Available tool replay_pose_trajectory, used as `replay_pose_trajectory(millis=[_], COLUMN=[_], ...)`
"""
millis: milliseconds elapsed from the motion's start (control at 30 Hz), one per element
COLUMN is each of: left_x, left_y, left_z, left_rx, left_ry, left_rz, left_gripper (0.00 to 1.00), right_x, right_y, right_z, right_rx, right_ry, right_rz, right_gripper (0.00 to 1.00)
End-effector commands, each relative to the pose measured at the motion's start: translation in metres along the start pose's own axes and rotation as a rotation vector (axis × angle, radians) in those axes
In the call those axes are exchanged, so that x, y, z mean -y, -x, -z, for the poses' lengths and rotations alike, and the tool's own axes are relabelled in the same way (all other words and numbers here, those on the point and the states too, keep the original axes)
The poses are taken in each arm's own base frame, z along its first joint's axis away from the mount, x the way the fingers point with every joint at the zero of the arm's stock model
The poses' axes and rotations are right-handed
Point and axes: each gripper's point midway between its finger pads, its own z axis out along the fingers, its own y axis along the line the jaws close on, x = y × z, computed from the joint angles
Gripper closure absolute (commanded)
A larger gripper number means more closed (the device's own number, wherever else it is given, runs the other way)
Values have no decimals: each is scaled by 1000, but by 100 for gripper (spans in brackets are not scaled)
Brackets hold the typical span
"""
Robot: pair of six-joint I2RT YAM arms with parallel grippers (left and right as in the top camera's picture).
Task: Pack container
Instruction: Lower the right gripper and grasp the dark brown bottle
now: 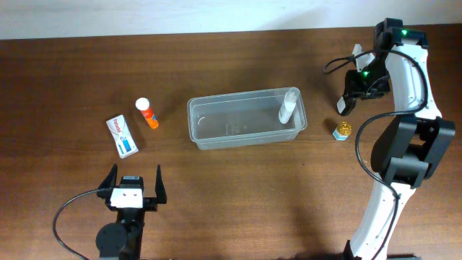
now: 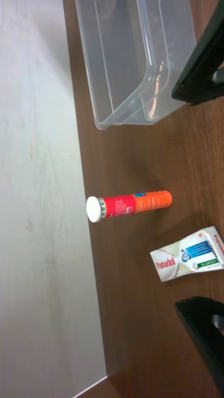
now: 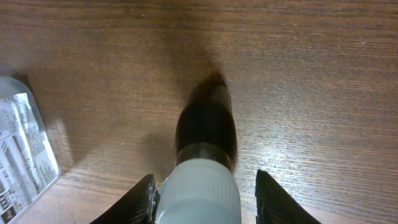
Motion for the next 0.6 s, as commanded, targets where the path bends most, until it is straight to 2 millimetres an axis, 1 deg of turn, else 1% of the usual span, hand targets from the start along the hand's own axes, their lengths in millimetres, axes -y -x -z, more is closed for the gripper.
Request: replay_pose_trajectory(millis=[0,167,267,300,400,567], left_x=[-2,-2,-2,-2,-2,-2], left_y=[-1,-1,-1,-1,-1,-1], left_z=[0,0,0,0,0,0], left_rx=[0,-1,0,0,0,0], left_ry=[11,11,11,11,11,11], left_rz=[-16,-16,-16,-16,-16,-16], left_gripper=[1,1,1,1,1,1], right_x=[1,1,2,2,2,1], right_y=[-2,-5,-5,-4,-3,-3], right_z=[-7,-19,-23,-23,-23,-23], right_rx=[-14,-21,-20,-18,-14,-13], right_ry=[-16,-11,-11,-11,-11,-4], right_rz=[11,10,10,10,11,10], right_gripper=[57,57,57,58,66,70])
